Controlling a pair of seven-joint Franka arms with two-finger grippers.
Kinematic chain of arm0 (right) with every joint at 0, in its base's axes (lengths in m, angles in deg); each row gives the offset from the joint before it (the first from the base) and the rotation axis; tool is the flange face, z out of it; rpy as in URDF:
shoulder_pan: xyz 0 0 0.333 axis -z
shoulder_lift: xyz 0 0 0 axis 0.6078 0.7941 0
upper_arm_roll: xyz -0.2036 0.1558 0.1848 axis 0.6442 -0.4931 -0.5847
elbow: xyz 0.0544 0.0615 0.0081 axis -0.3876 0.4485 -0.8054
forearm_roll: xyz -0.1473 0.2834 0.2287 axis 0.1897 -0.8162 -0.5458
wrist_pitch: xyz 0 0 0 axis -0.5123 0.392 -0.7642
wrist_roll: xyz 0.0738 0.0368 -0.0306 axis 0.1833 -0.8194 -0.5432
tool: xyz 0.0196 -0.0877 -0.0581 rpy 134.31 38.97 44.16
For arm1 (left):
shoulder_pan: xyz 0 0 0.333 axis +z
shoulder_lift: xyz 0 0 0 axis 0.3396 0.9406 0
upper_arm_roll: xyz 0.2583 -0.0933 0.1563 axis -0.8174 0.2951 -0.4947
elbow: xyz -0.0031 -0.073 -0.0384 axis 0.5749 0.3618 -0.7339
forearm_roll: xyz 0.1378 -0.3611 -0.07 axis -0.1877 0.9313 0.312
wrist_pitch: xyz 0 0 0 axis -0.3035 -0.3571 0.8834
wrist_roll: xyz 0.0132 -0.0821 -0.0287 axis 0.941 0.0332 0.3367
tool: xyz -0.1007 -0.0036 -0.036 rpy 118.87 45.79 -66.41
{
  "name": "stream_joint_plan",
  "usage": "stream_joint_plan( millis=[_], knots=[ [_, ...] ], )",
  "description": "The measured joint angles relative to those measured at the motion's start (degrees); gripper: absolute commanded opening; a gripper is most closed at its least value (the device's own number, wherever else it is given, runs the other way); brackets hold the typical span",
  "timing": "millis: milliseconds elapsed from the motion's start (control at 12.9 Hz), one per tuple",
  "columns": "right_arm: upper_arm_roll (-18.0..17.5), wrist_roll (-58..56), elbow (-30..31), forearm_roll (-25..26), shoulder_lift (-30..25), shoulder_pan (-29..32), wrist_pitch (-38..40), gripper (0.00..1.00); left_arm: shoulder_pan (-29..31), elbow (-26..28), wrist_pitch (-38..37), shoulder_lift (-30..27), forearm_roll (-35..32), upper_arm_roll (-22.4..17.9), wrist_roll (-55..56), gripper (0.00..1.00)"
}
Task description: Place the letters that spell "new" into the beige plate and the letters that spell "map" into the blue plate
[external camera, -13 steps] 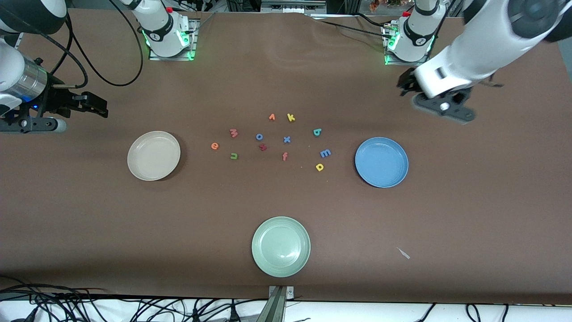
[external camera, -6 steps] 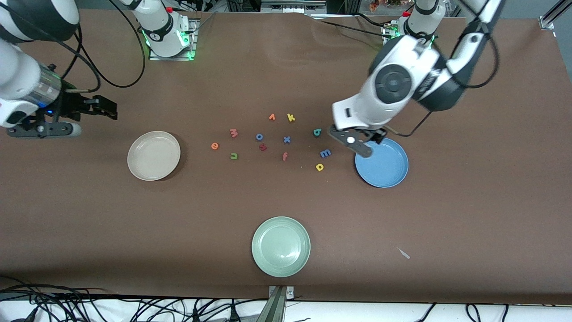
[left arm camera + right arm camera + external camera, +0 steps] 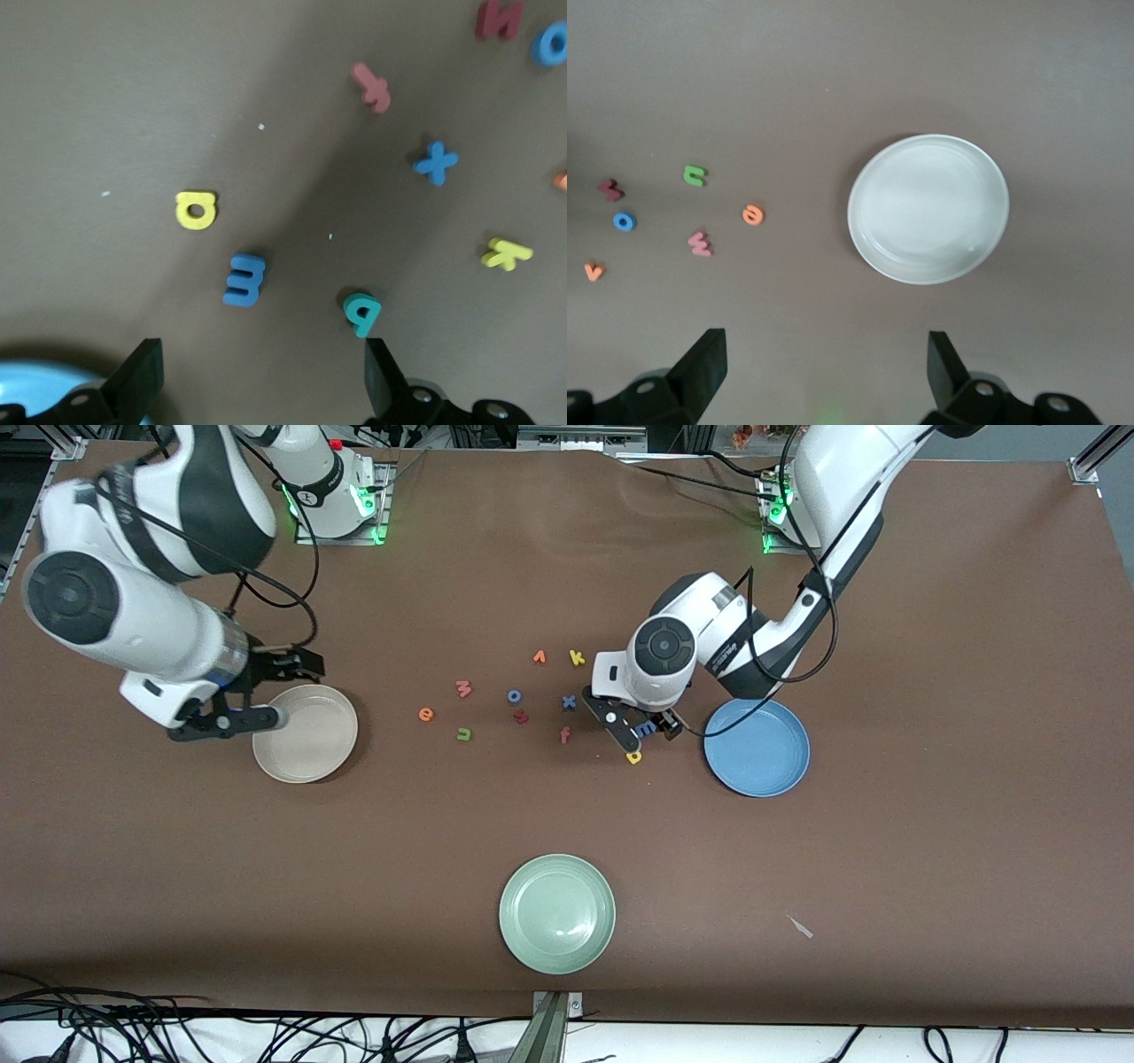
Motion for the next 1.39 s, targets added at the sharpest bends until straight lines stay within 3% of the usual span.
stream_joint_plan(
  millis=[309, 541, 851, 1006, 1238, 1315, 1392],
  knots=[
    [-0.04, 8.40, 6.95, -0.08, 3.72, -3.85, -13.75, 1.00, 0.16, 9.10, 11.60, 0.62, -7.54, 0.07, -0.80, 0.96],
    [-0.16, 13.72, 16.47, -0.09, 4.18, -5.36, -27.99, 1.00, 0.03, 10.72, 12.95, 0.81, -9.60, 0.16, -0.84, 0.83],
    [-1.89, 20.63, 29.26, -0.10, 4.46, -6.51, -47.44, 1.00, 0.04, 10.90, 16.81, 2.61, -16.64, 0.12, -0.75, 0.80],
    [-1.92, 22.52, 32.63, -0.10, 5.75, -7.07, -52.45, 1.00, 0.04, 10.88, 17.27, 2.86, -17.52, 0.12, -0.76, 0.44],
    [-1.91, 23.19, 33.39, -0.10, 8.91, -7.21, -54.17, 0.99, 0.04, 10.74, 17.29, 3.12, -17.52, 0.25, 0.02, 0.07],
    [-1.92, 23.80, 33.39, -0.10, 9.87, -7.38, -54.31, 0.99, 0.03, 10.51, 17.25, 3.11, -17.52, 0.39, 0.48, 0.00],
    [-1.95, 24.78, 33.37, -0.10, 10.53, -7.84, -54.45, 0.97, 0.03, 10.37, 17.24, 3.12, -17.52, 0.39, 0.70, 0.00]
  ],
)
